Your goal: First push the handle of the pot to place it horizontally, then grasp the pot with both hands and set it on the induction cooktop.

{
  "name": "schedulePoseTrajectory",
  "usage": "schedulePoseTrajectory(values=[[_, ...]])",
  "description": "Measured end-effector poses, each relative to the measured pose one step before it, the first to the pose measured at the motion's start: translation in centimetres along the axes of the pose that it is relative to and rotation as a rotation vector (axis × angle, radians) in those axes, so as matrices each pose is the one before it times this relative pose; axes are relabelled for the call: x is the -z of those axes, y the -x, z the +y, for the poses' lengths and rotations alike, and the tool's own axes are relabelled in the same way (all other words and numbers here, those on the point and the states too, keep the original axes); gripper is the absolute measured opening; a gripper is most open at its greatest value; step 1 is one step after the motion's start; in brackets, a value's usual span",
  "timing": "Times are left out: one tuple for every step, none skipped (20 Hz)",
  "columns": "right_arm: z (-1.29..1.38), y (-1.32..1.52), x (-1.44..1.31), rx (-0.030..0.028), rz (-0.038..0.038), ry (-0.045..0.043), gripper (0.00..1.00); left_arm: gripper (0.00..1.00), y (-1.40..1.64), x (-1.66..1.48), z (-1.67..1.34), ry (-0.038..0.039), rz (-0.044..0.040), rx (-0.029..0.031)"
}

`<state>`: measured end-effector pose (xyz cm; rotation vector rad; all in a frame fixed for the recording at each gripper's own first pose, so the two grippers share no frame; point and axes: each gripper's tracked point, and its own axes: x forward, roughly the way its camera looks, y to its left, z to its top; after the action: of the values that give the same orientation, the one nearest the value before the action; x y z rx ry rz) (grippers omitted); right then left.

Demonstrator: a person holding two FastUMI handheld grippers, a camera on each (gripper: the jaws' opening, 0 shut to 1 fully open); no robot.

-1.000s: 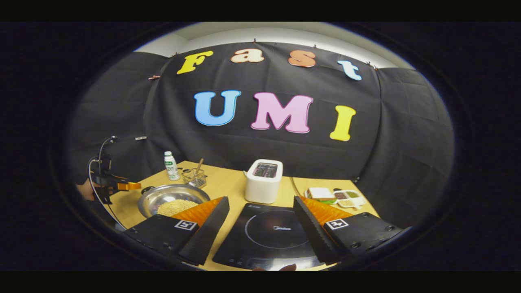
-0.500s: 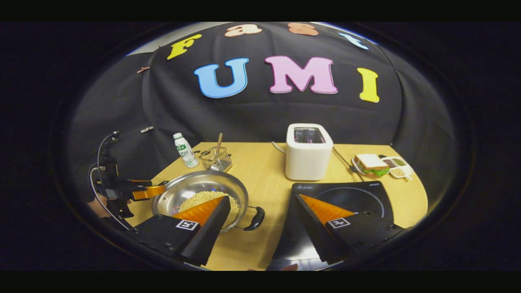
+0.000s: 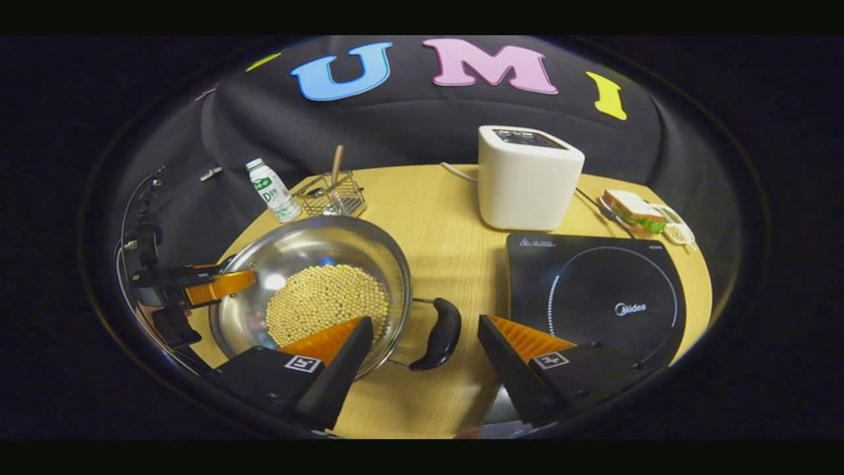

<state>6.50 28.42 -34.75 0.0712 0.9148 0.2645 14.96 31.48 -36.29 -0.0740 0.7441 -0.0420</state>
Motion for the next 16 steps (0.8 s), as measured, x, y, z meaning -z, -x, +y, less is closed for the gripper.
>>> schedulePoseTrajectory(values=[[0.001,-0.440,0.297,0.00394,0.01124,-0.00551,1.00,0.91,-0.191,0.064,0.083,0.00250,0.00290,0.00119],[-0.052,-0.258,0.086,0.00486,0.00656,-0.00215,0.99,0.86,-0.077,-0.008,-0.175,0.00346,-0.00007,0.00531],[0.023,-0.301,0.118,-0.00009,0.00585,-0.00586,0.99,0.86,-0.136,0.036,-0.055,0.00069,0.00276,0.00328],[0.111,-0.350,0.102,-0.00172,0.00936,-0.00645,0.98,0.85,-0.155,0.074,-0.059,-0.00089,0.00220,0.00641],[-0.128,-0.502,0.256,0.00632,0.01357,-0.00368,0.94,0.84,-0.140,0.032,-0.131,-0.00247,0.00320,0.00605],[-0.049,-0.285,0.199,0.00484,0.01109,-0.00725,0.86,0.83,-0.208,-0.015,0.032,-0.00434,0.00194,0.00058],[-0.089,-0.443,0.306,0.00186,0.00914,-0.00896,0.75,0.82,-0.170,-0.099,-0.062,-0.00541,0.00016,0.00288],[-0.130,-0.453,0.106,0.00384,0.00398,-0.00592,0.83,0.81,-0.165,-0.035,-0.123,-0.00545,0.00079,0.00441],[0.214,-0.506,0.088,-0.01045,0.00704,-0.01047,0.76,0.81,-0.166,-0.165,-0.170,-0.00474,-0.00110,0.00575],[0.161,-0.059,0.178,-0.00029,0.01043,-0.01069,0.72,0.78,0.022,-0.009,-0.139,-0.00567,0.00117,0.00201],[-0.062,-0.313,0.108,0.00151,0.00955,-0.01114,0.69,0.75,-0.255,-0.025,0.059,-0.00322,0.00101,0.00006],[-0.053,-0.025,-0.068,-0.00095,0.00676,-0.01346,0.71,0.73,0.290,0.033,-0.035,-0.00326,0.00248,0.00458],[0.028,-0.075,-0.205,-0.00556,0.00049,-0.00639,0.68,0.72,-0.377,0.191,-0.507,0.00411,-0.00272,0.00845],[-0.012,-0.077,-0.112,-0.00730,-0.00175,0.00106,0.65,0.71,0.149,0.005,-0.095,0.01083,-0.00405,0.01096],[-0.055,-0.110,-0.082,-0.00205,-0.00331,0.00282,0.65,0.69,0.105,0.067,-0.009,0.01193,-0.00221,0.00770],[-0.108,0.008,-0.183,0.00099,0.00021,0.00516,0.62,0.65,0.069,0.153,-0.033,0.00876,0.00400,-0.00126]])
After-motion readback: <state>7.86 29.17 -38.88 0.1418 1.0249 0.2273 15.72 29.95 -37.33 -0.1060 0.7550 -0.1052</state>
